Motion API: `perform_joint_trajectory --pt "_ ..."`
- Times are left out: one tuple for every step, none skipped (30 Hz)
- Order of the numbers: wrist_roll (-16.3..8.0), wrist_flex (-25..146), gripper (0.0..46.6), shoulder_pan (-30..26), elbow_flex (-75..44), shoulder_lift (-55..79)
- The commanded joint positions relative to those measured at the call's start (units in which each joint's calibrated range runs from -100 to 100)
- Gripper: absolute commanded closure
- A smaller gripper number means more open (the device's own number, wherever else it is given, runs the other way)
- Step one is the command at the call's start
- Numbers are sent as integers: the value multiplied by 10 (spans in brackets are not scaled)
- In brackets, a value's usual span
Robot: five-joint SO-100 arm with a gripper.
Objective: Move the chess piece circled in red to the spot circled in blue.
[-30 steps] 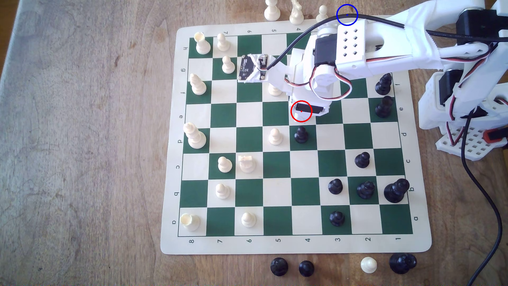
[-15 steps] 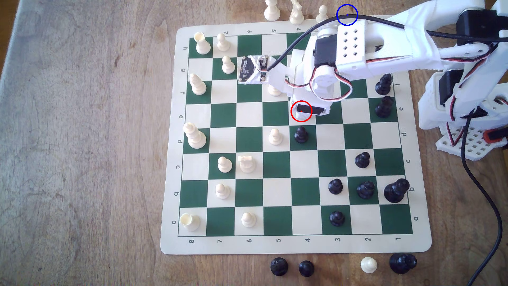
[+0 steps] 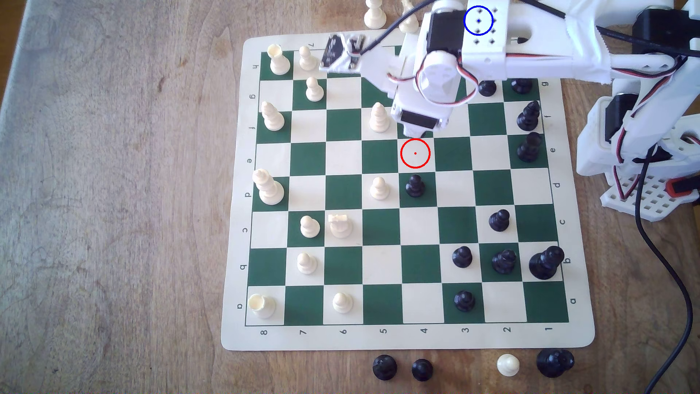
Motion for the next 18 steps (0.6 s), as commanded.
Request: perform_joint_trajectory --pt "-8 63 463 55 -113 -55" --pt "-9 67 463 64 -115 -59" --pt "-10 72 463 75 -114 -66" --pt "-11 72 463 83 -111 -72" --pt "-12 81 463 107 -112 -85" --pt "-13 85 463 120 -115 -90" --pt "-13 85 463 134 -115 -95" --pt "-14 87 463 150 -114 -100" --pt "-14 93 463 178 -114 -102" --pt "-14 94 463 195 -112 -103" --pt "-14 94 463 208 -109 -104" --pt "-14 93 463 221 -104 -104" --pt "-15 89 463 234 -98 -104" --pt "-16 83 463 256 -90 -104" --pt "-16 80 463 268 -85 -104" --pt "-16 76 463 277 -81 -104" --pt "-16 73 463 286 -78 -104" --pt "-15 71 463 302 -76 -99"
